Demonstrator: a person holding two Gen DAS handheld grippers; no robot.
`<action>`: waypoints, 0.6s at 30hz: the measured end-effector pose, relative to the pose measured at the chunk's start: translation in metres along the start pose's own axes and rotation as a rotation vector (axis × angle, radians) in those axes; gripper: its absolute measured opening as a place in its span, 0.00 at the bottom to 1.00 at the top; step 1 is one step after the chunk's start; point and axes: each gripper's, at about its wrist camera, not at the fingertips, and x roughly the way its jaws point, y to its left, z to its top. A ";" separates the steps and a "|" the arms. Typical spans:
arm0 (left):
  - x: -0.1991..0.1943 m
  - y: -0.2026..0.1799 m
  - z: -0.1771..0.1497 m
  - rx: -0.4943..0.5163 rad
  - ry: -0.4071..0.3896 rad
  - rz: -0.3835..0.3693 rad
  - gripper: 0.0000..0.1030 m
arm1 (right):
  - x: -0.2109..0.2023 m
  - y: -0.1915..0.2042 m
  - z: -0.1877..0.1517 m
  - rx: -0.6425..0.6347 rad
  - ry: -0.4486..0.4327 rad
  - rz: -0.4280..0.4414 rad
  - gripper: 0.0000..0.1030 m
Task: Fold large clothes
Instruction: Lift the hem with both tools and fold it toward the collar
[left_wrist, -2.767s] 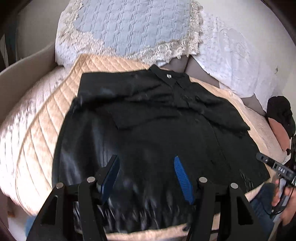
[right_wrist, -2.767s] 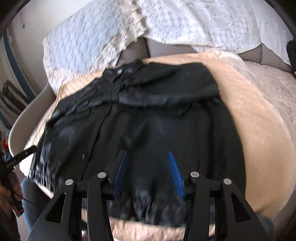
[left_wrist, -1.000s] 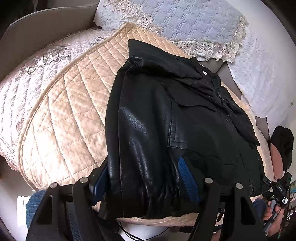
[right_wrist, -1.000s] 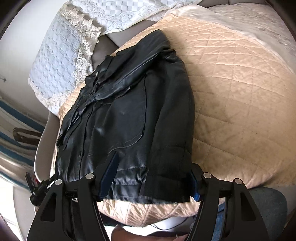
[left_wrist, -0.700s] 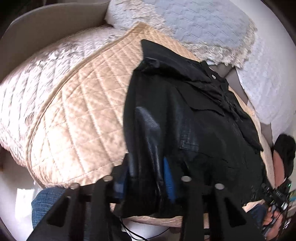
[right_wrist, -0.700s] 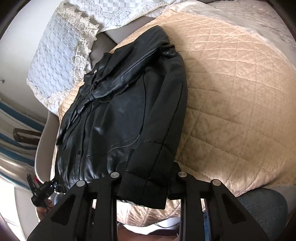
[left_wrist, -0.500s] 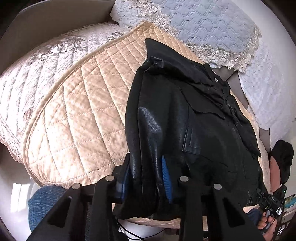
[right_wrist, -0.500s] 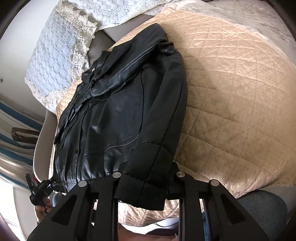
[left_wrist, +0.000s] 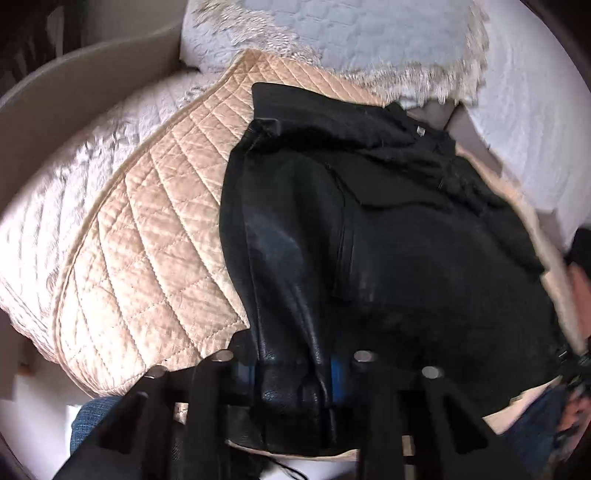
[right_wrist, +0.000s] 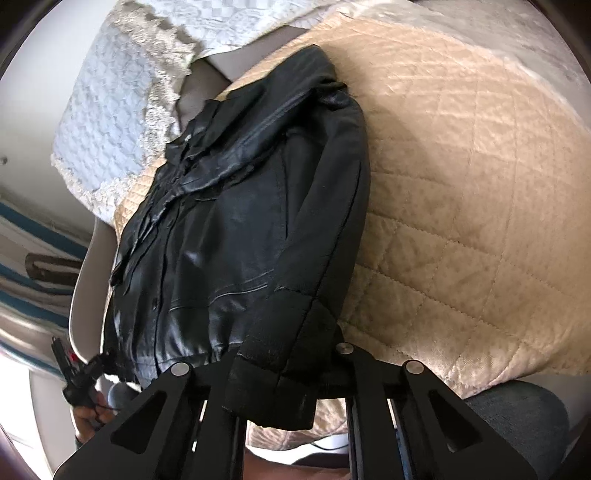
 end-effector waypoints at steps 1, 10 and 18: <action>-0.003 0.004 0.003 -0.013 -0.002 -0.030 0.19 | -0.003 0.002 0.000 -0.003 -0.005 0.011 0.08; -0.071 0.011 0.012 -0.034 -0.115 -0.241 0.14 | -0.052 0.029 -0.008 -0.059 -0.063 0.147 0.06; -0.079 0.032 -0.004 -0.120 -0.084 -0.331 0.13 | -0.057 0.039 -0.006 -0.069 -0.061 0.201 0.06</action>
